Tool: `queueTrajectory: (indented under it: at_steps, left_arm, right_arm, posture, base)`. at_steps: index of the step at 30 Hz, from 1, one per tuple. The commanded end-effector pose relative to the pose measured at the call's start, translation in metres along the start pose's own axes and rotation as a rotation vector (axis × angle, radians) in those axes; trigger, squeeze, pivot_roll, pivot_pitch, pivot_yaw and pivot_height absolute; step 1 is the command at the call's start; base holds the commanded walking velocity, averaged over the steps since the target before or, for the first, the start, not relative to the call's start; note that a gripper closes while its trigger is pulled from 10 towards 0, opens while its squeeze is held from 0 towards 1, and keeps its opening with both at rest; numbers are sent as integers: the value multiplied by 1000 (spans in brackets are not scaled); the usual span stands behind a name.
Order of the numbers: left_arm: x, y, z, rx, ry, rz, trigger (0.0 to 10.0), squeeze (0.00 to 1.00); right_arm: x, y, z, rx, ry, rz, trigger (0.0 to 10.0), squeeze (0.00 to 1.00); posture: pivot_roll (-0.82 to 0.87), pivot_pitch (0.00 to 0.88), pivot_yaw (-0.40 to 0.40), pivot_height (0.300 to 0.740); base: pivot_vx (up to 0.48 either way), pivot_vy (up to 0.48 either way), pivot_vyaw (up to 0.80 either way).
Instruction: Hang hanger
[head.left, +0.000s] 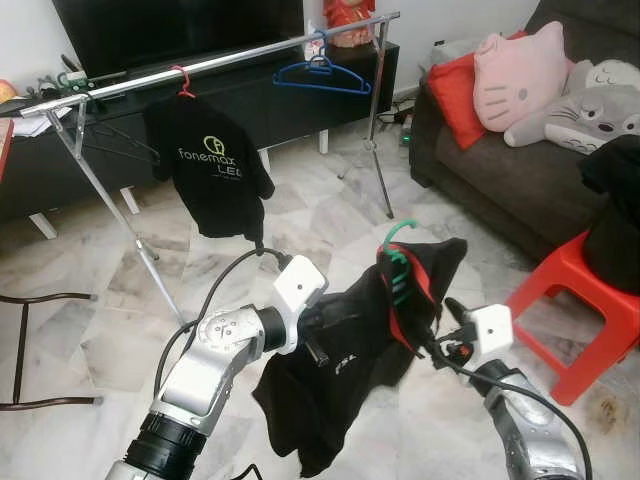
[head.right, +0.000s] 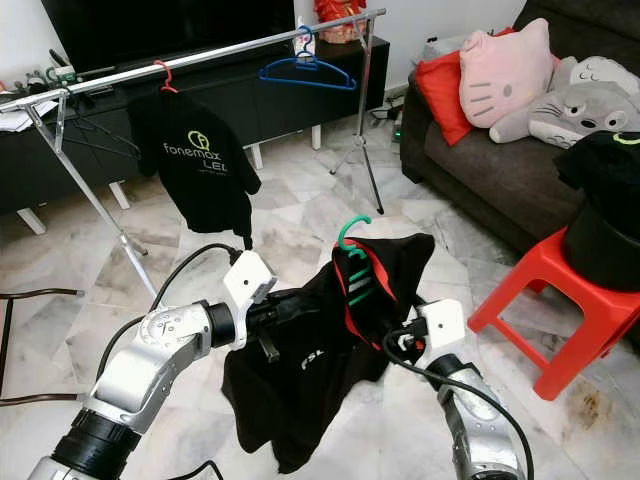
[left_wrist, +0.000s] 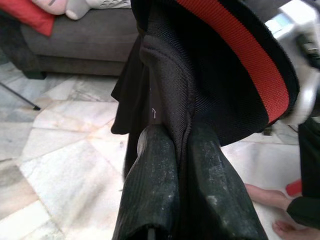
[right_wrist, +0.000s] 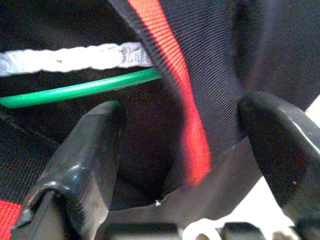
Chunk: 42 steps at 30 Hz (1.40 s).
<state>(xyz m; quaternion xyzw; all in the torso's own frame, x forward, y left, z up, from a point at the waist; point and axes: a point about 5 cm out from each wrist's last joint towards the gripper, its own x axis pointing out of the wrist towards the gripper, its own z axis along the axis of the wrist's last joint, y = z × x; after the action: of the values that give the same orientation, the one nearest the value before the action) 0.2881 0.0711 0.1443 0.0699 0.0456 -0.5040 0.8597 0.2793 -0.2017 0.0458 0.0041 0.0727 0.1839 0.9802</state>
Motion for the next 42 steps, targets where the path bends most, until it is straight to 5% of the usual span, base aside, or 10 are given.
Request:
queueTrajectory:
  at_steps: [1,6,7,9,42]
  left_arm:
    - [0,-3,10,13,-37,-29,10000,0]
    - [0,-2,11,2,-39,-23,10000,0]
    - [0,-2,11,0,-38,-21,10000,0]
    - [-1,-2,9,-5,-33,-18,10000,0]
    - [-5,0,15,-9,-35,-11,10000,0]
  right_arm:
    - [4,-4,6,-26,-12,-16,10000,0]
    - [9,-10,12,-48,-28,-68,9686,0]
    - [10,-10,12,-49,-30,-65,3490,0]
    - [10,-10,13,-49,-36,-69,0,0]
    - [11,-12,2,-65,12,-118,0,0]
  posture:
    - [-131,0,49,740]
    - [-130,0,47,740]
    - [-130,0,47,740]
    - [-127,0,46,740]
    - [-110,0,45,740]
  base:
    - [0,0,0]
    - [0,0,0]
    - [0,0,0]
    - [0,0,0]
    - [0,0,0]
